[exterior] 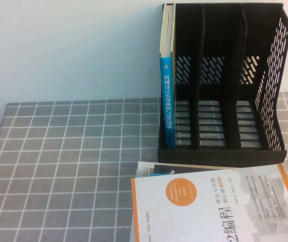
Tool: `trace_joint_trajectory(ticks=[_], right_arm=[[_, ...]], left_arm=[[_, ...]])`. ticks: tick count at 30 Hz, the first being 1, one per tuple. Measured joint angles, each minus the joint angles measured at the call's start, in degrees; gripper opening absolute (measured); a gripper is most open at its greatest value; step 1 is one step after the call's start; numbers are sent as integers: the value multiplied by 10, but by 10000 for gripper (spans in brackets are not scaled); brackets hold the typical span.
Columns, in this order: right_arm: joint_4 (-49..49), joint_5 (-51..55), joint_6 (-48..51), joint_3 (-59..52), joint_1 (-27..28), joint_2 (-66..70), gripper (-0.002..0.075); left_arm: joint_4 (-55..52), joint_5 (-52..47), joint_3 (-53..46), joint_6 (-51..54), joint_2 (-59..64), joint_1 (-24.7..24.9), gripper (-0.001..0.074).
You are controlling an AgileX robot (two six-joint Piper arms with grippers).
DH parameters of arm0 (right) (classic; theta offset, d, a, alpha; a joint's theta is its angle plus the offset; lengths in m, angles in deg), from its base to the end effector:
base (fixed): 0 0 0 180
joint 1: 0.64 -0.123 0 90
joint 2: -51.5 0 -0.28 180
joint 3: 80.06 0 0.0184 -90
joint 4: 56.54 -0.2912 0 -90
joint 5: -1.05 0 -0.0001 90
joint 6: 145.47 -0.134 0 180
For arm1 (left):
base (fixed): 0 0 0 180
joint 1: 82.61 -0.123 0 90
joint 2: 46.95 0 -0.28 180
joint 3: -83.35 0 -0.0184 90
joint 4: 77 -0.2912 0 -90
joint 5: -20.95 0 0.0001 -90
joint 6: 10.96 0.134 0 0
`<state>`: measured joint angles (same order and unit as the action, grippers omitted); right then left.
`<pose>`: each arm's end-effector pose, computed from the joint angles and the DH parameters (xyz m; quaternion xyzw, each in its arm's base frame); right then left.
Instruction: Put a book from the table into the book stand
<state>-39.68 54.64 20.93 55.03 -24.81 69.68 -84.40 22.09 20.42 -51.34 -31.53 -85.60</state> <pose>0.1067 0.0136 0.3024 -0.0896 0.8373 0.0298 0.5385 0.1421 0.0071 0.3038 -0.1917 0.5938 -0.2030 0.7546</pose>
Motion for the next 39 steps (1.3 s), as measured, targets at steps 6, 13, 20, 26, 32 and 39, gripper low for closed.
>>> trace_joint_trajectory(ticks=[6, 13, 20, 26, 32, 39], right_arm=[[0, 0, 0, 0, 0, 0, -1], [0, 0, 0, 0, 0, 0, -1], [0, 0, 0, 0, 0, 0, -1], [0, 0, 0, 0, 0, 0, -1], [-1, 0, 0, 0, 0, 0, -1], [-1, 0, 0, 0, 0, 0, -1]], left_arm=[[69, -45, -31, 241, -18, 0, -3], [40, -60, -105, 304, -33, 0, -3], [41, -61, -147, 273, -40, 0, -3], [40, -79, -153, 269, -78, 16, -3], [39, -138, -153, 265, -80, 40, -3], [39, -193, -152, 265, -80, 40, -3]])
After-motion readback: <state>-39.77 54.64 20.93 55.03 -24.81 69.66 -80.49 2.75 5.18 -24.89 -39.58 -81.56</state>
